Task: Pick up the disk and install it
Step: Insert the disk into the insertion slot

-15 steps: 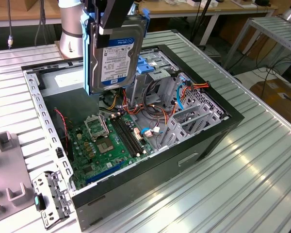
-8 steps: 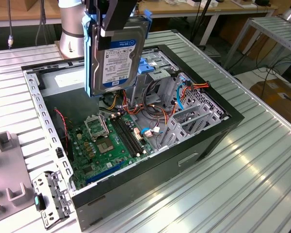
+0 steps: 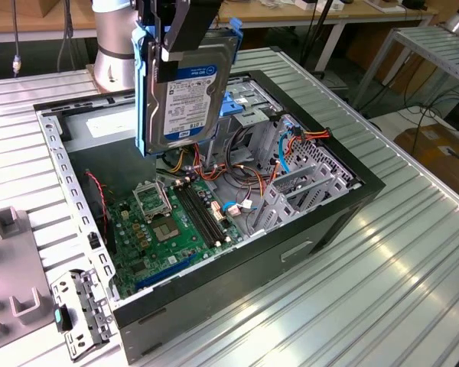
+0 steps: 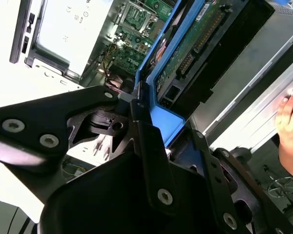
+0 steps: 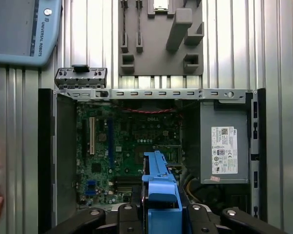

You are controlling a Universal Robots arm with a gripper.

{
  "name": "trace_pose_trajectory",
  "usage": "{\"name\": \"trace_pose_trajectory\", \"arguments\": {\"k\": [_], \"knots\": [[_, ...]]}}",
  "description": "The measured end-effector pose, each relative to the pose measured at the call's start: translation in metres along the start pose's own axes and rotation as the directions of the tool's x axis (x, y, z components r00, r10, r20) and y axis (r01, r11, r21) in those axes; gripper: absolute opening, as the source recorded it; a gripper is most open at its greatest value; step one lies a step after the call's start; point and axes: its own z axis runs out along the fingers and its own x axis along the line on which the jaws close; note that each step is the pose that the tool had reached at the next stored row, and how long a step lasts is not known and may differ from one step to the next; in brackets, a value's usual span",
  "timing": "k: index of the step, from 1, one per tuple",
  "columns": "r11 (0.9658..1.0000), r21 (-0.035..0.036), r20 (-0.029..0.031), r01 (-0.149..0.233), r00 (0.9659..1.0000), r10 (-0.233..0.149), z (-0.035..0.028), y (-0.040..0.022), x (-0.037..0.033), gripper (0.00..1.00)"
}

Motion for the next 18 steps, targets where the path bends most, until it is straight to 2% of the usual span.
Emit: {"name": "trace_pose_trajectory", "arguments": {"k": [10, 18], "knots": [[1.0, 0.0, 0.0, 0.0, 1.0, 0.0, 0.0001, -0.0001, 0.0114, 0.37], [1.0, 0.0, 0.0, 0.0, 1.0, 0.0, 0.0001, -0.0002, 0.0127, 0.37]]}}
